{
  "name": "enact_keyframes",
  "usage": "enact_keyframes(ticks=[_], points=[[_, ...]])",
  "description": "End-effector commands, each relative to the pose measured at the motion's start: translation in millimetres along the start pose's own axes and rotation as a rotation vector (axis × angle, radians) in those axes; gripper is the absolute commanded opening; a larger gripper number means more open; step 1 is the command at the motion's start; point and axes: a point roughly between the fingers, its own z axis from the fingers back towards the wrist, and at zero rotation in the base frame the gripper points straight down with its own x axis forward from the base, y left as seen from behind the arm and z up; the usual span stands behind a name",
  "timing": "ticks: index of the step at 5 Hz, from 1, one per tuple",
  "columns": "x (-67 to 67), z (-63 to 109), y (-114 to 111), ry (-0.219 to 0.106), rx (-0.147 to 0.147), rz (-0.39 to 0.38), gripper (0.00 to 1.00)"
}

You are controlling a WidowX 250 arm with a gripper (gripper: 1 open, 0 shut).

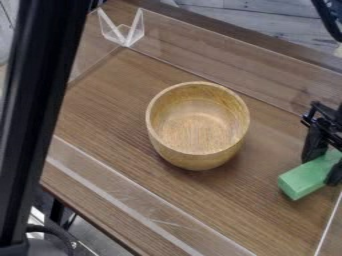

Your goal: Put the green block in the brown bowl

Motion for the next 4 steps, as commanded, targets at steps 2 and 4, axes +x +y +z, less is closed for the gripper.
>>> enact_keyframes(ticks=[2,4], points=[[4.9,31.3,4.4,-0.098,-0.032,-0.032,0.0],[0.2,32.9,12.5,-0.113,-0.06,-0.042,0.0]])
